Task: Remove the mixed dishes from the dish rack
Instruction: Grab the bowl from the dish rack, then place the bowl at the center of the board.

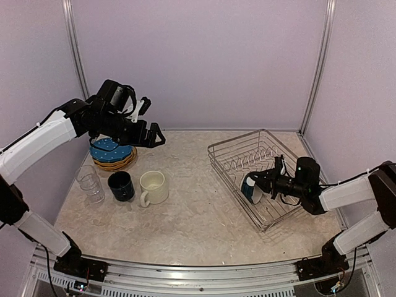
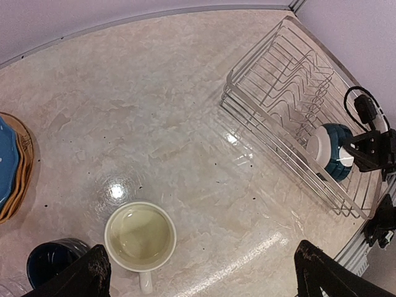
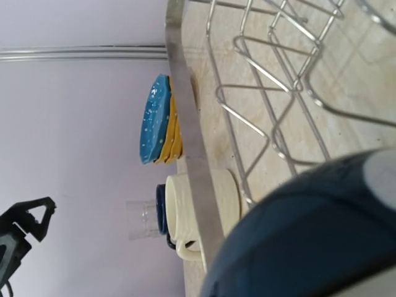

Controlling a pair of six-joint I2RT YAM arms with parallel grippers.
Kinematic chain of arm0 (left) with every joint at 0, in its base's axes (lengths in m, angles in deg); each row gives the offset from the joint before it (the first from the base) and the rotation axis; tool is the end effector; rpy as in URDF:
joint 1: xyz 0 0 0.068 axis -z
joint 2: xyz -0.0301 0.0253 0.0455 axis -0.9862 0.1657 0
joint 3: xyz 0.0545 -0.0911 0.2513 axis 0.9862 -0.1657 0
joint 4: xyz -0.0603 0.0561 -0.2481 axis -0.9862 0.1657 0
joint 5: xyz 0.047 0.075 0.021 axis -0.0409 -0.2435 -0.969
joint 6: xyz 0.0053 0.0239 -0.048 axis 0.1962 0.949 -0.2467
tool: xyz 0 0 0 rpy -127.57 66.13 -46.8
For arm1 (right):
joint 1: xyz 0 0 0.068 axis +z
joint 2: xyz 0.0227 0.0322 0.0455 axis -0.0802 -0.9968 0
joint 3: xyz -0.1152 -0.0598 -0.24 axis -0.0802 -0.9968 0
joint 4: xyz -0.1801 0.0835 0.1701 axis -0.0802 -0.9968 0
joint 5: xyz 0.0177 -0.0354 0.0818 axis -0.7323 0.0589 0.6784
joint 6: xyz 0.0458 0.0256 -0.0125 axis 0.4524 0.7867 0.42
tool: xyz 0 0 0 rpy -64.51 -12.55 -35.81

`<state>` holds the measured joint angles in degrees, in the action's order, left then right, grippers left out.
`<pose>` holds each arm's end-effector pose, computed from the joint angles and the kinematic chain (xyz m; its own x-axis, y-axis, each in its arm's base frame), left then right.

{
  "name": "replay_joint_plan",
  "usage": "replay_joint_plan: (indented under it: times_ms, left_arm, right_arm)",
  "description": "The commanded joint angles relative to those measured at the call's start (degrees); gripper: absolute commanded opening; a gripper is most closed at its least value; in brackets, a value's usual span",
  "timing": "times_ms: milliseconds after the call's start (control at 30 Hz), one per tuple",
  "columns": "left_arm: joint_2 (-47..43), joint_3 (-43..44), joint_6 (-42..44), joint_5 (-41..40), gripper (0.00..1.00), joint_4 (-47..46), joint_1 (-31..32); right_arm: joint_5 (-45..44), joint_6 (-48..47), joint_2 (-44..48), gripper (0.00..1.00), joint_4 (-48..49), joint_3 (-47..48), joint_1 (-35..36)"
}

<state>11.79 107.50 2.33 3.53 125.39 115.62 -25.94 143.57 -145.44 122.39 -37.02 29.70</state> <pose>0.2541 -0.1834 0.3699 -0.7231 0.1642 -0.6709 0.4437 0.8548 -0.2690 0.2242 0.1242 0.1723 -0.8220 0.5680 -0.0401 0.0776 0.1816 0.9803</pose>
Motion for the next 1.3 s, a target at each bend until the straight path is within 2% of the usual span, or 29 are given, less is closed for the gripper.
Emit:
replay_joint_plan:
  times_ms: [0,133,300,500,600,767,900,1033,1267]
  left_arm:
    - [0.0,-0.2,-0.5,0.6,0.99,-0.4,-0.3]
    - [0.2,-0.2,-0.5,0.6,0.99,-0.3,-0.4]
    - [-0.2,-0.4,-0.7,-0.2,0.99,-0.7,-0.4]
    - [-4.0,-3.1,-2.9,0.4,0.99,-4.6,-2.6]
    - [-7.8,-5.9,-4.5,0.0,0.99,-8.2,-4.4]
    - [-14.6,-10.3,-6.9,-2.0,0.99,-13.3,-8.0]
    - [-19.4,-13.7,-8.5,-5.3,0.99,-17.0,-11.2]
    - [-24.3,-16.9,-9.3,-8.9,0.99,-19.6,-13.6]
    - [-29.8,-20.0,-10.3,-11.0,0.99,-22.7,-17.4]
  right_arm:
    - [-1.1,-2.2,0.5,0.00,-2.6,0.8,0.3]
    - [-1.3,-7.4,2.2,0.00,-8.2,3.4,0.3]
    - [-4.4,-20.7,7.4,0.00,-23.2,10.5,0.5]
    - [-12.3,-41.8,9.0,0.00,-48.1,26.7,3.8]
    - [-18.5,-51.3,7.1,0.00,-56.9,34.9,7.6]
    - [-24.5,-64.7,-0.6,0.00,-65.9,48.4,16.6]
    - [-28.3,-73.7,-11.3,0.00,-73.4,61.7,25.9]
    - [-28.8,-79.4,-22.5,0.00,-82.0,74.2,34.4]
    - [-28.4,-85.9,-43.1,0.00,-99.0,95.0,43.3]
